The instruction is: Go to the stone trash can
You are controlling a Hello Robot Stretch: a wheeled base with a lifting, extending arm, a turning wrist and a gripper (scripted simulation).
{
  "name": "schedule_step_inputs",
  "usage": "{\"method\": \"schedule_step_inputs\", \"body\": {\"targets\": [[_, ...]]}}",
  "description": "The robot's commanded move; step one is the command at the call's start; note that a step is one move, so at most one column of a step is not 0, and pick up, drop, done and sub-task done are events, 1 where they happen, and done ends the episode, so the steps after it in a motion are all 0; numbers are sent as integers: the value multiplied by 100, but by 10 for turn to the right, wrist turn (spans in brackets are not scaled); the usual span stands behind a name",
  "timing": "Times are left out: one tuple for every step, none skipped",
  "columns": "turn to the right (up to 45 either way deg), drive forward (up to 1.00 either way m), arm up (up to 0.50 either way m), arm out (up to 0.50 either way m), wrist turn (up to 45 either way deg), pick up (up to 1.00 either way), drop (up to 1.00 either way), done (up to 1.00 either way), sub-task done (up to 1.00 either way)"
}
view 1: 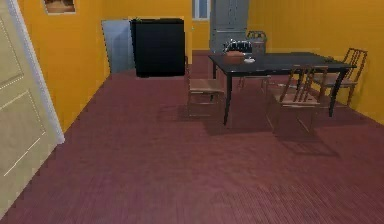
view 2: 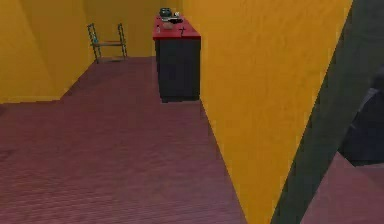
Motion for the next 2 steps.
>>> {"method": "schedule_step_inputs", "body": {"targets": [[300, 0, 0, 0, 0, 0, 0, 0, 0], [0, 5, 0, 0, 0, 0, 0, 0, 0]]}}
